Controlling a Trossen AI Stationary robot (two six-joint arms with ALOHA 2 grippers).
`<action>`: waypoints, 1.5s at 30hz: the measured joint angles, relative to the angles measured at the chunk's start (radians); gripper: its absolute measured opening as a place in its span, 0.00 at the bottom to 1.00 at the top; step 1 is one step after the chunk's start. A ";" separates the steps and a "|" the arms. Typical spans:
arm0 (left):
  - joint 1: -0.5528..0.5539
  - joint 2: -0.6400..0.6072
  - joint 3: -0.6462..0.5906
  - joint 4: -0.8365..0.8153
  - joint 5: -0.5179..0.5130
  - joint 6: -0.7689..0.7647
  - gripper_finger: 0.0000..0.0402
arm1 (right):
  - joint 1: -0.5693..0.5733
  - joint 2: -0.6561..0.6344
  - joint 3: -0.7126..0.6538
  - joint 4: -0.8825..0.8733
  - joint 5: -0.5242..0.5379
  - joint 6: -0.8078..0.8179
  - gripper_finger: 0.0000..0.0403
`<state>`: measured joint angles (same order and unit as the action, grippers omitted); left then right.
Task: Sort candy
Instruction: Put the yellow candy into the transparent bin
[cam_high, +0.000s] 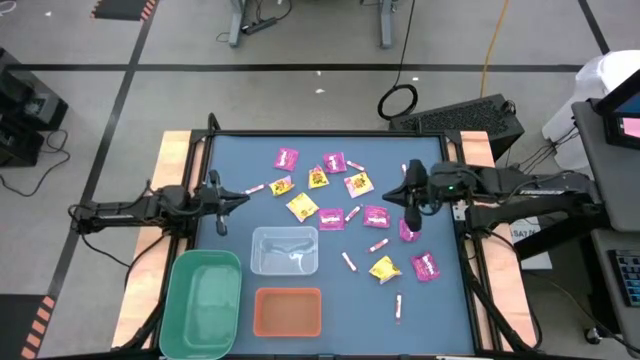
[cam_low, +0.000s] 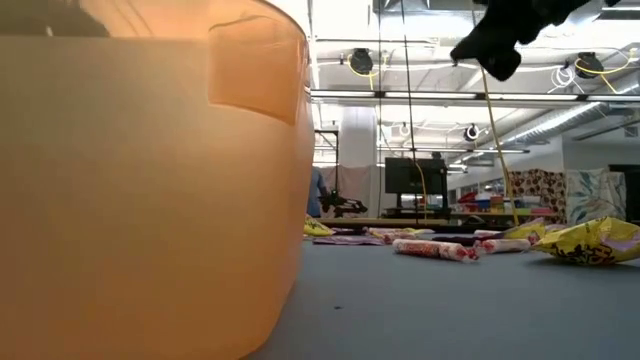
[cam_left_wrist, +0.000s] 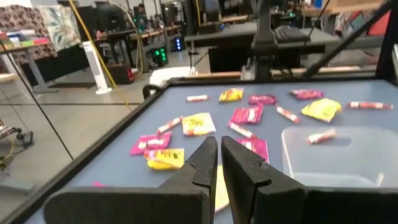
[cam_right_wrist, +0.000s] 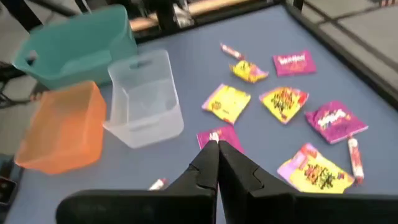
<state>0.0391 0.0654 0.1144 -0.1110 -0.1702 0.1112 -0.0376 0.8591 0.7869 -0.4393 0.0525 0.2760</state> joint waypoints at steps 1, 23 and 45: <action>0.000 0.011 0.024 -0.014 0.000 -0.003 0.08 | 0.000 0.015 0.000 -0.002 0.000 0.000 0.00; 0.000 0.485 0.726 -0.194 0.081 -0.075 0.08 | 0.000 0.357 -0.001 0.000 0.001 -0.006 0.00; -0.048 0.907 0.799 -0.333 0.128 -0.121 0.08 | 0.007 0.553 -0.001 -0.015 0.077 0.062 0.00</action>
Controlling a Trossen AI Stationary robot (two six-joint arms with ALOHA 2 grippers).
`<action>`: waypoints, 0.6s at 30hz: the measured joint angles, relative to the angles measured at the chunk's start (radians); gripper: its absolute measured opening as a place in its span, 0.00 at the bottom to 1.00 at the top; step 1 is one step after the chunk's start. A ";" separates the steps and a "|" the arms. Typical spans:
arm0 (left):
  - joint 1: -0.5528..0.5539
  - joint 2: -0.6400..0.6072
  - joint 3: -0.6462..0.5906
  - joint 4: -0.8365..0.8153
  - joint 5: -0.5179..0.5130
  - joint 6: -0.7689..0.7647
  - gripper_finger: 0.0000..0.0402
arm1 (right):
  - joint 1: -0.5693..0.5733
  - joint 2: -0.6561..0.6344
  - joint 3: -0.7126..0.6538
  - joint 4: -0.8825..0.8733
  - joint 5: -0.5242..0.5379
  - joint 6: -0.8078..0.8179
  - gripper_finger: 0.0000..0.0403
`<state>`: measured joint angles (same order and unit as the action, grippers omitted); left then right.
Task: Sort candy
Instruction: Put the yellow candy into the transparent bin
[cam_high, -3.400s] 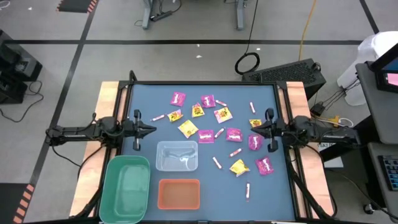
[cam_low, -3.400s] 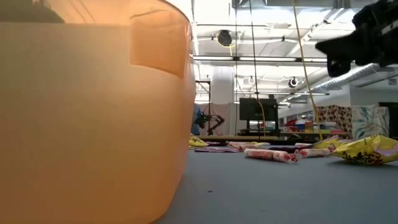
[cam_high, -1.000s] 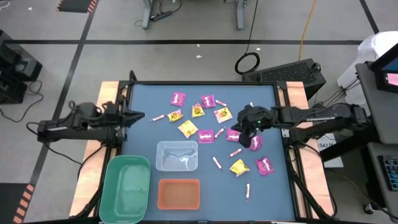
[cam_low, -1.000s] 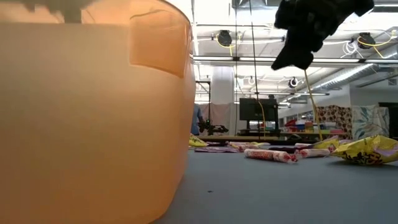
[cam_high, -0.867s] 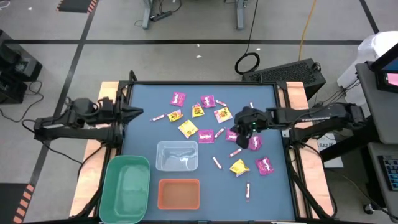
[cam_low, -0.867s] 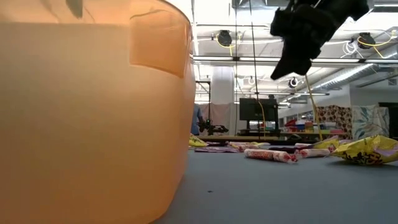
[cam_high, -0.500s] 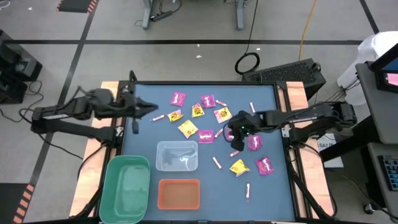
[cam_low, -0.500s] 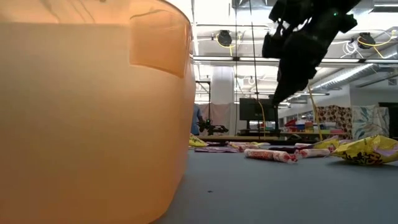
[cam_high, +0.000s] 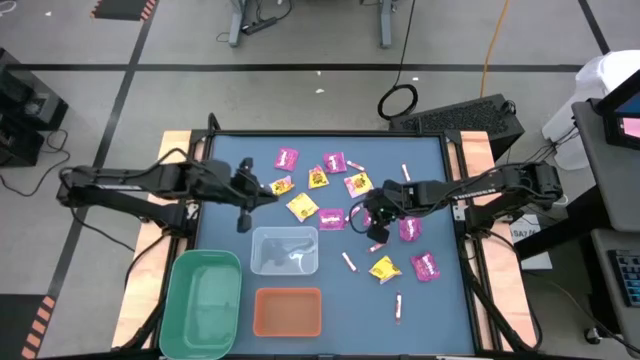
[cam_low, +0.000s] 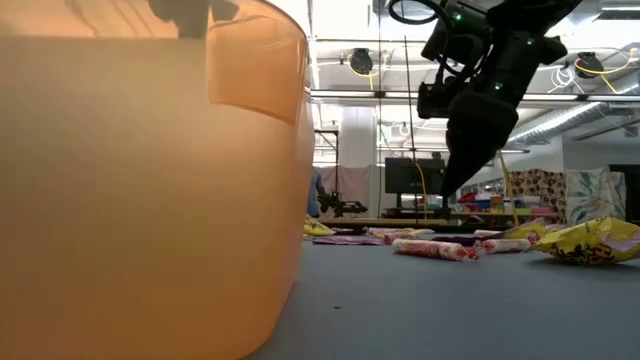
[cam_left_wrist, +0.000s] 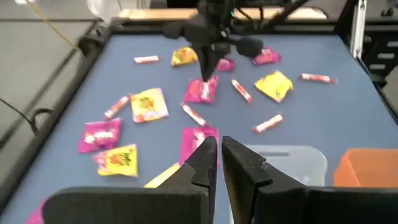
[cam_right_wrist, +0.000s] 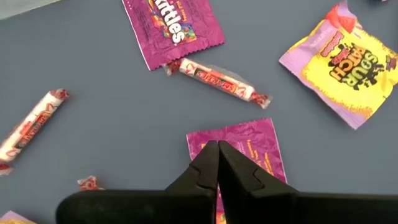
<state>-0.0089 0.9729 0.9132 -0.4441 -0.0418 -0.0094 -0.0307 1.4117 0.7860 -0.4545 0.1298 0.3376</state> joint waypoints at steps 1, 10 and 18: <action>-0.009 0.009 -0.007 0.020 0.000 -0.013 0.08 | 0.000 0.000 0.000 0.000 0.000 0.016 0.00; -0.076 0.084 -0.052 0.208 -0.031 -0.085 0.08 | -0.010 -0.001 0.000 -0.147 0.097 0.189 0.00; -0.114 0.177 -0.053 0.335 -0.126 -0.091 0.08 | -0.010 -0.001 0.002 -0.413 0.186 0.318 0.15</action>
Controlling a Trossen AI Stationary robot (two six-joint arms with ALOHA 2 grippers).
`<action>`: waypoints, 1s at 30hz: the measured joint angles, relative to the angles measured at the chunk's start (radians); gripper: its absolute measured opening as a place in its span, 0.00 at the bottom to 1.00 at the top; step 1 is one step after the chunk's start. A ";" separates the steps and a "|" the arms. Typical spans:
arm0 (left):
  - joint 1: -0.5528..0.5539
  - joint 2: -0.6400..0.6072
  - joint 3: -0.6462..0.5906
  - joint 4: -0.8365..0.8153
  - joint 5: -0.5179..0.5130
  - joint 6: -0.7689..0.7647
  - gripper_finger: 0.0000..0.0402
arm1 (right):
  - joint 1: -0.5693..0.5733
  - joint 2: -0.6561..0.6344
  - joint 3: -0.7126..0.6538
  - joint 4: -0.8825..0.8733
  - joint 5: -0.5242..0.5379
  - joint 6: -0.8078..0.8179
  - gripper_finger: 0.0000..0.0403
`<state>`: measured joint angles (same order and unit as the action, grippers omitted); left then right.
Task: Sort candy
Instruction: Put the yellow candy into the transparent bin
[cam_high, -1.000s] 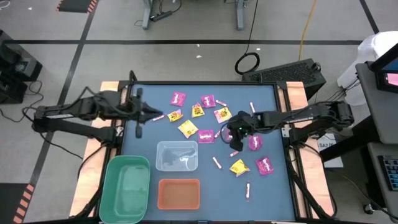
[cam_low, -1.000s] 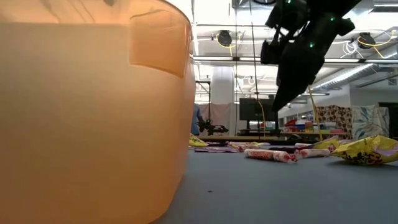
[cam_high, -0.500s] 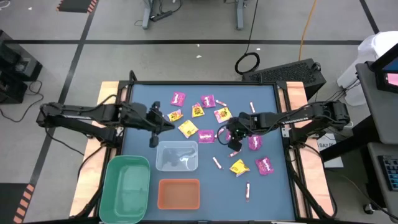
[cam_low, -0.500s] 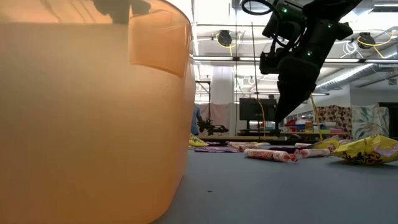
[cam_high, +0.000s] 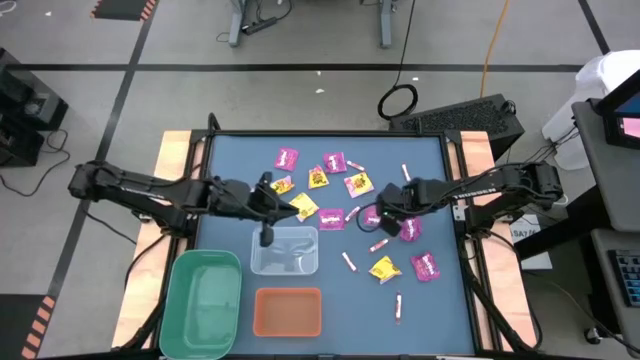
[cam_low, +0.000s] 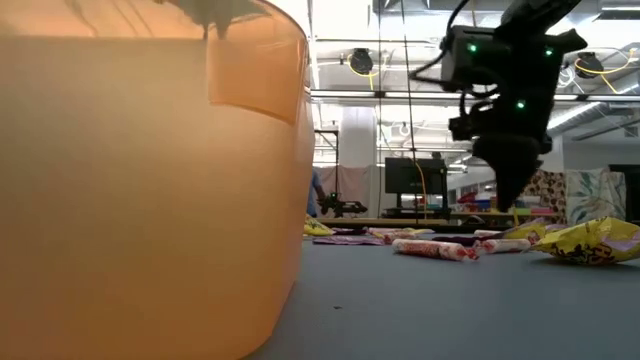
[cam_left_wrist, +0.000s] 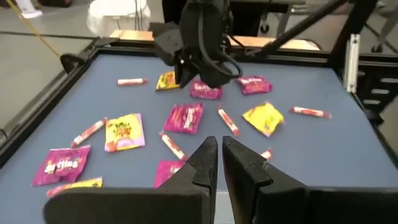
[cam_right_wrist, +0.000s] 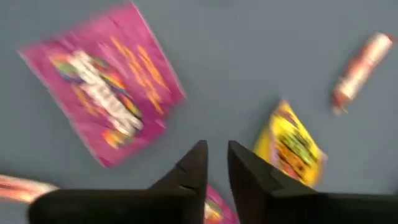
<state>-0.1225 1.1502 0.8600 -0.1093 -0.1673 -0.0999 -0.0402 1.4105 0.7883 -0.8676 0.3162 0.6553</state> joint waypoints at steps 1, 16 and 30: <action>-0.003 0.016 0.000 0.016 -0.010 -0.001 0.08 | 0.000 0.000 0.000 -0.024 0.001 0.003 0.18; -0.018 0.168 0.000 0.133 -0.025 -0.069 0.08 | -0.014 0.000 0.002 -0.155 0.152 0.115 0.45; -0.018 0.168 0.000 0.126 -0.025 -0.078 0.08 | -0.011 0.000 0.002 -0.137 0.123 0.209 0.45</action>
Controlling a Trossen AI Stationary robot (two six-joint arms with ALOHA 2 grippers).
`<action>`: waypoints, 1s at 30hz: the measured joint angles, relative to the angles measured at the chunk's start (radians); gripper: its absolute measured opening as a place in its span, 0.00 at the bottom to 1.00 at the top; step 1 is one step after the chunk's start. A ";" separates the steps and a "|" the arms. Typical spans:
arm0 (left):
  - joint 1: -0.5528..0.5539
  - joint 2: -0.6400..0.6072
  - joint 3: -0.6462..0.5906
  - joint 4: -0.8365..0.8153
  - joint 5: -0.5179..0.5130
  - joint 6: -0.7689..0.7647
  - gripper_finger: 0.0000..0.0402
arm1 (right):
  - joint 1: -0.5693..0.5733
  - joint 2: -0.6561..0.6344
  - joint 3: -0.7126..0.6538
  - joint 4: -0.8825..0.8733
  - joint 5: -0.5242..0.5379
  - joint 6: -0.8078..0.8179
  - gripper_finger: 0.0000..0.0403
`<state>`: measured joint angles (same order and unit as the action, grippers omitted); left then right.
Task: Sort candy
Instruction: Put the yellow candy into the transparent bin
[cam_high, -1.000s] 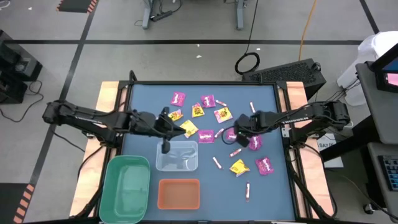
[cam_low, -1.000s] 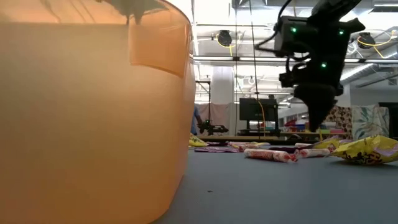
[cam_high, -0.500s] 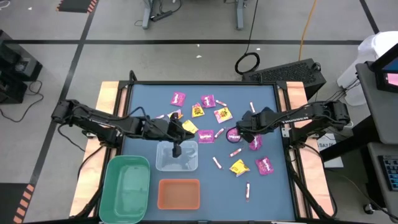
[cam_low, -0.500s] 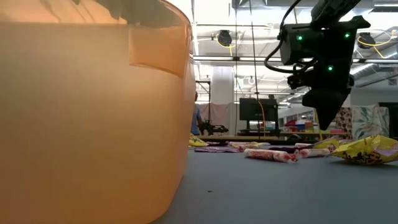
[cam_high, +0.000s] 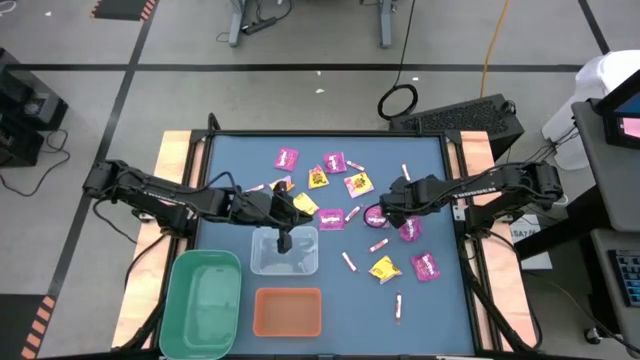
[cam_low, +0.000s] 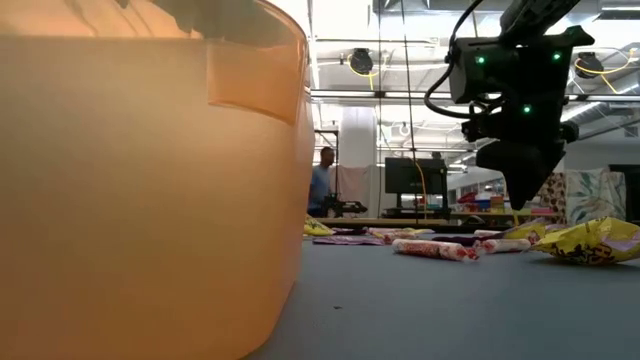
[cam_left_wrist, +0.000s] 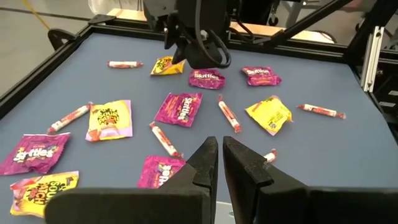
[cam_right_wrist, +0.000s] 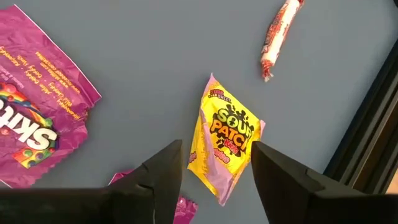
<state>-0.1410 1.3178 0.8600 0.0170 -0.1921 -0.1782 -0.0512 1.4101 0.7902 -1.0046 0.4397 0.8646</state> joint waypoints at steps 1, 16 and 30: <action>0.000 0.000 0.000 0.000 0.000 -0.001 0.08 | 0.002 0.000 0.000 0.001 0.000 0.001 0.45; -0.019 0.000 0.000 0.003 0.000 -0.026 0.08 | 0.008 0.000 -0.098 0.097 -0.025 0.003 0.43; -0.019 0.000 0.000 0.002 0.000 0.002 0.08 | 0.010 0.000 -0.150 0.197 -0.028 -0.010 0.15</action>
<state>-0.1596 1.3178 0.8600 0.0193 -0.1921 -0.1764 -0.0407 1.4101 0.6407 -0.8074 0.4118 0.8550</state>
